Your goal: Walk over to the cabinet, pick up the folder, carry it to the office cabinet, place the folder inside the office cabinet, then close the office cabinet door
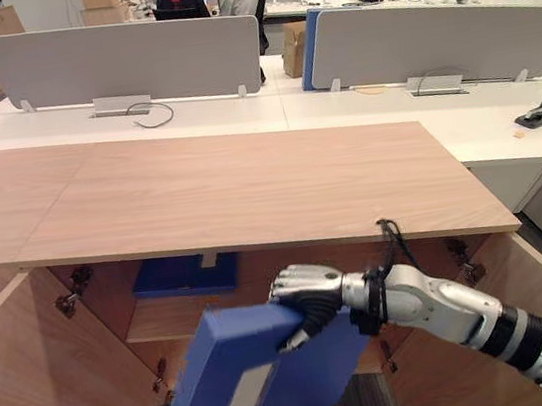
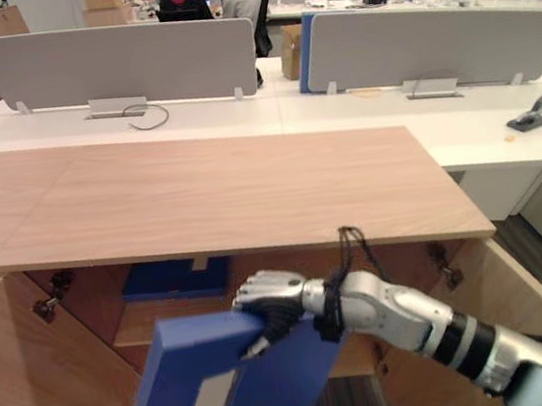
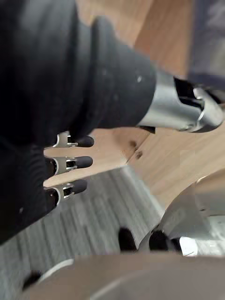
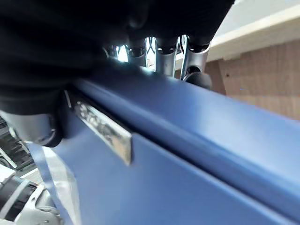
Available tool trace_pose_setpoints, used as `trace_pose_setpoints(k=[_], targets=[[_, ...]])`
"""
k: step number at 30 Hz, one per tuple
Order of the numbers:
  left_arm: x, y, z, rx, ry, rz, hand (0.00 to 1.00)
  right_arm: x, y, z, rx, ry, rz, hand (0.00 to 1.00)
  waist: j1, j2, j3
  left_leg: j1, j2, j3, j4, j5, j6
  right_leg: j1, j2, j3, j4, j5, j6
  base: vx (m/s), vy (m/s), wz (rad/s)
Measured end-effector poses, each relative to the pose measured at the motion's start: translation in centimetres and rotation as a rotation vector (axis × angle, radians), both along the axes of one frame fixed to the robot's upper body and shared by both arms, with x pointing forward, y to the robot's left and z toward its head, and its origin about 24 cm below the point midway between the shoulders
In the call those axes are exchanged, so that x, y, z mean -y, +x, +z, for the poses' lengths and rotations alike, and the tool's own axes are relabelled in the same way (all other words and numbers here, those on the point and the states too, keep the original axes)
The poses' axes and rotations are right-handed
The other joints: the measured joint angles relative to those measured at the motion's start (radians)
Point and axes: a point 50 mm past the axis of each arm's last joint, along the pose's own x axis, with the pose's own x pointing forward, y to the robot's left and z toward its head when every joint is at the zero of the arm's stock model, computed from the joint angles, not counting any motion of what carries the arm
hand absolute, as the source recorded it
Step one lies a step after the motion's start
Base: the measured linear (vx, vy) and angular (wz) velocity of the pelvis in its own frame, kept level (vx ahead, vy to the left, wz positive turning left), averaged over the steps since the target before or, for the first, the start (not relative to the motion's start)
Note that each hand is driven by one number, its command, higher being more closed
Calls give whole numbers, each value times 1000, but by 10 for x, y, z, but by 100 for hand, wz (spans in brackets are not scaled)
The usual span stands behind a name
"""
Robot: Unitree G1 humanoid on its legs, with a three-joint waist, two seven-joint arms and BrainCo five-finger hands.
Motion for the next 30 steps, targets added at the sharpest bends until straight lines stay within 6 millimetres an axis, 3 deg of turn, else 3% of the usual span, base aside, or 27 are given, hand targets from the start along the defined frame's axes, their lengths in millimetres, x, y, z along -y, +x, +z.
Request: trace_pose_setpoints(k=[9, 14, 16, 18, 19, 20, 24, 26, 28, 30], targets=[[-38, -11, -10, -47, 269, 228, 0, -1, -3, -28, -99, -45, -24, 100, 1, -16, -1, 4, -2, 0, -35, 30, -2, -26, 0, 7, 25, -1, -1, -41, -7, -1], [-57, -44, -15, -145, 409, 297, 0, 3, 1, -79, -188, -220, -77, 100, 6, -14, 3, 3, -4, -2, -35, 30, -3, -27, 0, 6, 25, -1, 0, 0, 0, 0], [-57, -45, -16, -151, 409, 346, 0, 11, 9, -103, -238, -304, -152, 100, 20, -7, 12, 2, -4, -4, -33, 31, -4, -27, 0, 5, 25, -1, 0, -8, 1, 2], [-56, -46, -16, -151, 409, 400, 0, 23, 24, -131, -369, -333, -350, 100, 38, -1, 24, -1, -3, -12, -33, 34, -5, -25, -1, -4, 25, -1, 0, -22, -3, 8], [-56, -49, -17, -156, 409, 419, 0, 26, 29, -135, -417, -312, -420, 100, 40, 1, 27, -1, -4, -16, -33, 35, -5, -23, -1, -8, 24, -1, 0, -24, -7, 13], [-55, -51, -17, -162, 406, 464, 0, 38, 40, -145, -559, -219, -611, 100, 46, 9, 35, -1, -4, -23, -33, 36, -5, -18, -1, -13, 20, 0, 0, -15, -3, 9], [-51, -51, -18, -154, 387, 560, 0, 59, 63, -152, -683, -90, -903, 100, 69, 23, 71, 13, 7, -19, -30, 36, -5, 17, 16, -13, -26, 29, -1, -4, -3, 0], [-51, -50, -17, -147, 384, 584, 0, 64, 63, -158, -784, -2, -1008, 100, 81, 32, 94, 31, 15, -12, -30, 35, -7, 47, 26, -13, -57, 43, -6, -10, -27, -11], [-51, -51, -17, -143, 385, 604, 0, 57, 55, -169, -940, 122, -1097, 100, 86, 32, 103, 31, 27, -6, -18, 29, -16, 58, 39, -11, -83, 56, -12, -27, -48, -11], [-51, -45, -15, -116, 368, 653, 0, 55, 55, -170, -1067, 310, -1188, 100, 96, 40, 144, -28, 56, -7, 86, -20, -25, 53, 55, -12, -100, 68, -24, -68, -74, -6]])
